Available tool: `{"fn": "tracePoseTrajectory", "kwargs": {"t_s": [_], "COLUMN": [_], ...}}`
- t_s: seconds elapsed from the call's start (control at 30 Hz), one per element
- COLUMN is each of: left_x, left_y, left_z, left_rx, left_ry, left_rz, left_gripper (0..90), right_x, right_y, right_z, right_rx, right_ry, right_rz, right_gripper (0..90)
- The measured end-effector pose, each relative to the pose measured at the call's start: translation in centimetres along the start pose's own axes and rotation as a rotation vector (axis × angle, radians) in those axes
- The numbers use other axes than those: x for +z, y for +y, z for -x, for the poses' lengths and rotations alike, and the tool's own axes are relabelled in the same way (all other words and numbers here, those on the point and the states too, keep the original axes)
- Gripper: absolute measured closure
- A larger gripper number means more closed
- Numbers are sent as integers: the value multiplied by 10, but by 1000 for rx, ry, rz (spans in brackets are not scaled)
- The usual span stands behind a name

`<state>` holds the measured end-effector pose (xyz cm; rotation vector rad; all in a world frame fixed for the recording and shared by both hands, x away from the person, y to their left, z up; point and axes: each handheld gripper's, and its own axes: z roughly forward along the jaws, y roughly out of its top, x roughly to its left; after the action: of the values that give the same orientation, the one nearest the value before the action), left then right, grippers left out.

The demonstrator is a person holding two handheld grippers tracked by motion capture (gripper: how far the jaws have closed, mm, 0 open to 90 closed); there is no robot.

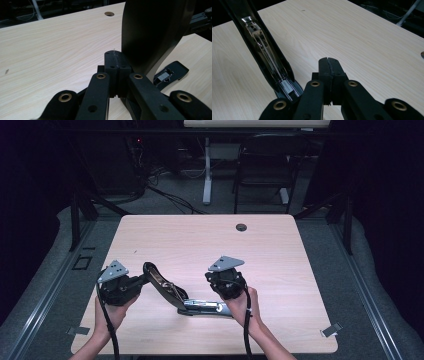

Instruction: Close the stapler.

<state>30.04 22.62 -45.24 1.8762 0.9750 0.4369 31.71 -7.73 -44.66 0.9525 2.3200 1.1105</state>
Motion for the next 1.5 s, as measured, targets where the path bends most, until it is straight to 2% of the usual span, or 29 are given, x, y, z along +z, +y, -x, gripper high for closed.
{"fn": "tracePoseTrajectory", "kwargs": {"t_s": [0.4,0.53,0.67,1.07,1.2,1.5], "left_x": [6,8,12,31,36,45], "left_y": [-1,1,2,2,0,-1], "left_z": [3,6,10,28,30,38], "left_rx": [-1,11,24,74,74,98], "left_ry": [-15,-23,-34,-77,-89,-115], "left_rz": [-2,-9,-11,-57,-72,-96], "left_gripper": [900,900,900,900,900,900], "right_x": [12,19,24,18,14,8], "right_y": [27,35,37,39,37,29], "right_z": [-27,-37,-42,-42,-36,-26], "right_rx": [-33,-49,-41,-27,9,33], "right_ry": [51,62,75,71,74,50], "right_rz": [29,35,42,55,52,35], "right_gripper": [895,889,886,897,896,896]}}
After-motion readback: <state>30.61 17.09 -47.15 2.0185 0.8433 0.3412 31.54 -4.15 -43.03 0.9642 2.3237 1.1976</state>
